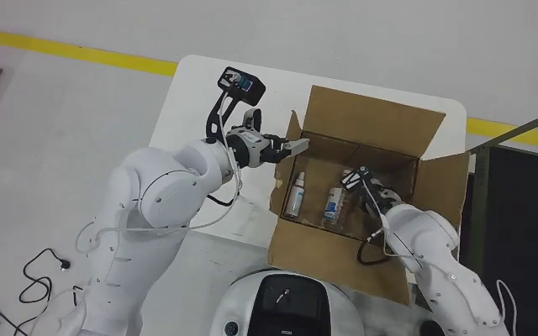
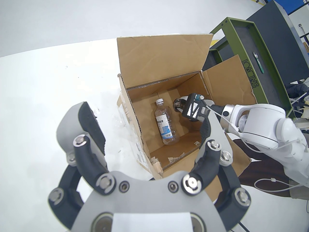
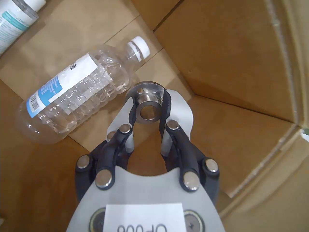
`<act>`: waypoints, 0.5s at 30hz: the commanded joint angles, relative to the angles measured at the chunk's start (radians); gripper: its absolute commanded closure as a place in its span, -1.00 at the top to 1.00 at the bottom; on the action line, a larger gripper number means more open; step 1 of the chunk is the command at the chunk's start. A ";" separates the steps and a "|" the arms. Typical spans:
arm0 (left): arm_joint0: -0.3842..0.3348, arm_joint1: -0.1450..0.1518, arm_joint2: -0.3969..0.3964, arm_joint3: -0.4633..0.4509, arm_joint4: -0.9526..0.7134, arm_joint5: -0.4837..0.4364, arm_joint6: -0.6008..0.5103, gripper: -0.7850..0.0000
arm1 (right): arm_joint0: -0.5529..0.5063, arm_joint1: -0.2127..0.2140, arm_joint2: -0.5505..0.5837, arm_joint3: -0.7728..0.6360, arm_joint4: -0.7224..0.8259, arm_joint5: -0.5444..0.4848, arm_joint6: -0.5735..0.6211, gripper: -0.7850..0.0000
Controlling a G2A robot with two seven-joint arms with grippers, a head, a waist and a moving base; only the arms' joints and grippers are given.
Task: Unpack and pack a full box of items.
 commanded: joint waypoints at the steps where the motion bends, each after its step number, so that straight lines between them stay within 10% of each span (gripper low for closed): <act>1: 0.000 0.000 0.000 0.000 0.000 0.000 0.000 1.00 | 0.014 -0.003 -0.011 0.027 0.005 -0.003 0.000 -1.00; 11: 0.000 0.000 0.000 0.000 0.000 0.000 0.000 1.00 | 0.043 -0.017 -0.045 0.096 -0.008 -0.002 -0.006 -1.00; 15: 0.000 0.000 0.000 0.000 0.000 0.000 0.000 1.00 | 0.047 -0.019 -0.043 0.103 -0.006 -0.006 -0.005 -0.62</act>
